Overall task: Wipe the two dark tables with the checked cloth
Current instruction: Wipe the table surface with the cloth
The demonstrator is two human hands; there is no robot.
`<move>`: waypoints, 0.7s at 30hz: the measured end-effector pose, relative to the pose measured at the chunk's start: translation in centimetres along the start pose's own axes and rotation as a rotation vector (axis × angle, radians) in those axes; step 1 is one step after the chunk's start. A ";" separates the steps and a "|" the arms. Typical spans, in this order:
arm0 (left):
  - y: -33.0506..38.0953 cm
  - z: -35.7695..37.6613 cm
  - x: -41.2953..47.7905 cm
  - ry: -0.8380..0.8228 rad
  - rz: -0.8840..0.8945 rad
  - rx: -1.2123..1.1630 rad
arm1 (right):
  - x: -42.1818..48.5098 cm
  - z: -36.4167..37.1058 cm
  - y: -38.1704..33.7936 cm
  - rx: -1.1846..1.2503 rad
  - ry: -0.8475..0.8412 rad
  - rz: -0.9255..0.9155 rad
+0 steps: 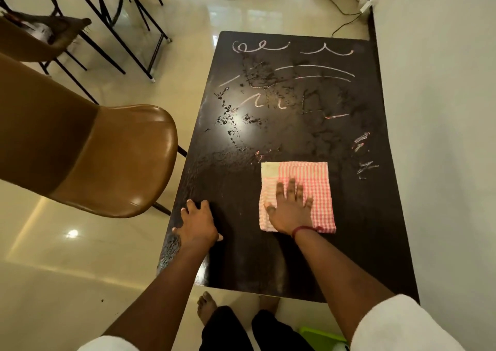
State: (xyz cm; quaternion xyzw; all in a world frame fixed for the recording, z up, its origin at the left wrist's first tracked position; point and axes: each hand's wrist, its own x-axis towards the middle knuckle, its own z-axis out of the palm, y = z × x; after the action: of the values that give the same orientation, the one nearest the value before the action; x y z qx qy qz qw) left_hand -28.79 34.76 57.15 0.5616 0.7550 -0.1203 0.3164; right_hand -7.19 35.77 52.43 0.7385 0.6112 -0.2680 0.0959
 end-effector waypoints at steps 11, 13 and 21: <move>7.2 3.8 -1.3 -0.048 0.327 0.038 | -2.1 -0.2 5.7 0.049 0.084 0.149; 7.5 4.5 -1.2 -0.047 0.299 0.055 | -2.1 0.2 5.1 0.056 0.071 0.134; 7.7 4.8 -0.7 -0.070 0.280 0.086 | 0.0 -2.6 10.0 0.037 0.042 0.118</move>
State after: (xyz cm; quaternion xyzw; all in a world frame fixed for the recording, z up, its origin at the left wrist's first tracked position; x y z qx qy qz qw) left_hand -19.89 34.27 55.18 0.6699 0.6521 -0.1267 0.3317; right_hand 3.11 34.68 52.73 0.7804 0.5633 -0.2576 0.0849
